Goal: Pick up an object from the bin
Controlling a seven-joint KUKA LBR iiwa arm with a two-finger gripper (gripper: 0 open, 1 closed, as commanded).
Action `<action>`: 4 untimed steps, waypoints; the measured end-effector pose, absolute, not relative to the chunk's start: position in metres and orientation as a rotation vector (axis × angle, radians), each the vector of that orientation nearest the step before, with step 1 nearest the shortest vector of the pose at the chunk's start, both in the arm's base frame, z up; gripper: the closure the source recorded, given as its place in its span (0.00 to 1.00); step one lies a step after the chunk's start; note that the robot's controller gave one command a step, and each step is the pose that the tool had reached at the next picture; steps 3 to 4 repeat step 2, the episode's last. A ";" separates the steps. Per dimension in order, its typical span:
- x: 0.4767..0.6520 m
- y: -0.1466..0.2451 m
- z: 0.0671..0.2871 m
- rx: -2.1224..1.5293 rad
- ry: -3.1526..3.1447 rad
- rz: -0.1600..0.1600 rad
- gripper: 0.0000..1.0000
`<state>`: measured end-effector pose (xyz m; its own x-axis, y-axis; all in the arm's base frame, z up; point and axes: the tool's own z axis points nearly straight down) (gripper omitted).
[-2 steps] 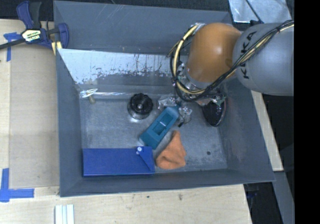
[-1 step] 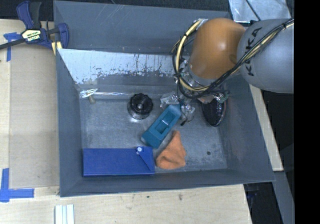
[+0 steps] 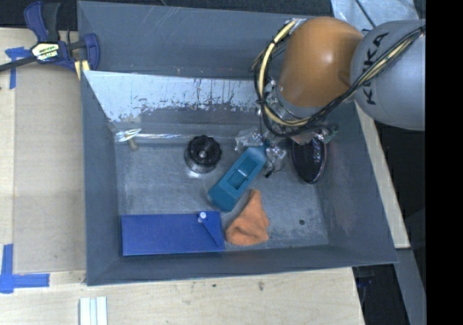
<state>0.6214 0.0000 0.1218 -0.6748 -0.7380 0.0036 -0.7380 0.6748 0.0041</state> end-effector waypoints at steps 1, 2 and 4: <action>0.622 0.000 0.142 1.265 -2.876 0.000 1.00; 0.623 0.000 0.152 1.266 -2.879 0.003 1.00; 0.623 0.000 0.152 1.266 -2.879 0.003 1.00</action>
Offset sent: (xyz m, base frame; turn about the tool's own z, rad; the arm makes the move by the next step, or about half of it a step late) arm 0.0000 0.0000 0.0240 0.0000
